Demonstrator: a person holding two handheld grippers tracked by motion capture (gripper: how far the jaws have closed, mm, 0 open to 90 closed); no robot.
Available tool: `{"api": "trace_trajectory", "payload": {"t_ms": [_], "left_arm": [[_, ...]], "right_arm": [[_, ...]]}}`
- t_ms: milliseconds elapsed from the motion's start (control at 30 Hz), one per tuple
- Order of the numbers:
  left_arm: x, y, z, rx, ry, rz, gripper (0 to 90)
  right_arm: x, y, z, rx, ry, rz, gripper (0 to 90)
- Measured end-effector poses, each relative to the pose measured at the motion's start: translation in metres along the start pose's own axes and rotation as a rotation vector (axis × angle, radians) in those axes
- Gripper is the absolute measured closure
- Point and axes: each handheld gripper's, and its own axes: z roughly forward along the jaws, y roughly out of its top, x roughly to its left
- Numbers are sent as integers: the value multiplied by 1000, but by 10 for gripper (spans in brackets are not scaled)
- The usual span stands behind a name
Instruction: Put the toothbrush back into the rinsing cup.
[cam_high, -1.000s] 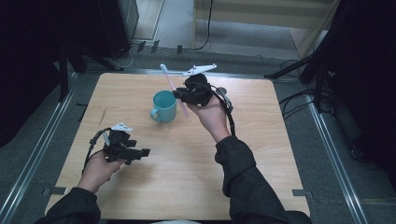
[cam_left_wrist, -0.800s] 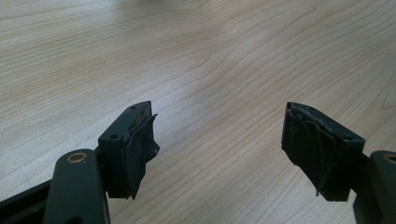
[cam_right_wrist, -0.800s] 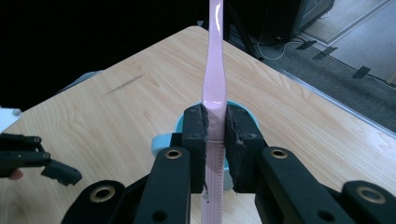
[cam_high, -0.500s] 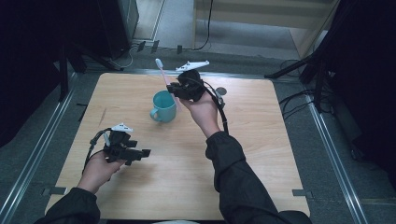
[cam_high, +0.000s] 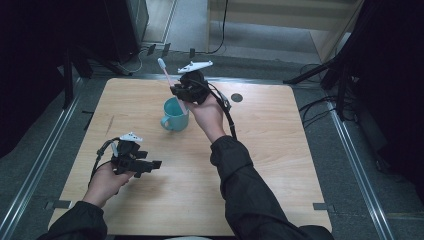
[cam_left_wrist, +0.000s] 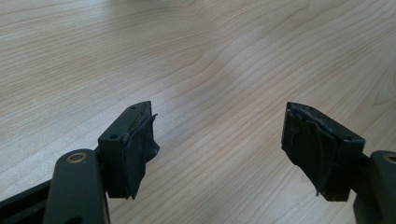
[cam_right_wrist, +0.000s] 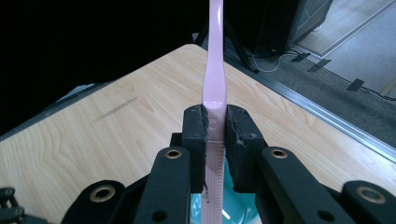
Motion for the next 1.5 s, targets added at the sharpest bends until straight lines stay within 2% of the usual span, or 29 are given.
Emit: {"api": "trace_trajectory", "payload": {"t_ms": [167, 400, 700, 933, 1100, 1233, 1500], "left_arm": [[0, 0, 1, 0, -1, -1, 252], [0, 0, 1, -2, -6, -4, 252], [-1, -1, 0, -1, -2, 0, 251], [-1, -1, 2, 2, -4, 6, 251], [-1, 0, 1, -7, -8, 2, 251], [-2, 0, 1, -2, -7, 9, 250], [-1, 0, 1, -5, -5, 6, 250]], "right_arm": [[-2, 4, 13, -6, -12, 11, 790], [-2, 4, 25, -2, -43, 0, 791], [-3, 0, 31, -15, -50, 3, 789], [-4, -8, 36, -6, -37, 27, 789], [-5, -11, 38, 3, -54, 10, 789], [-8, -16, 41, 9, -48, 37, 789], [-9, -25, 46, 30, -47, 46, 789]]}}
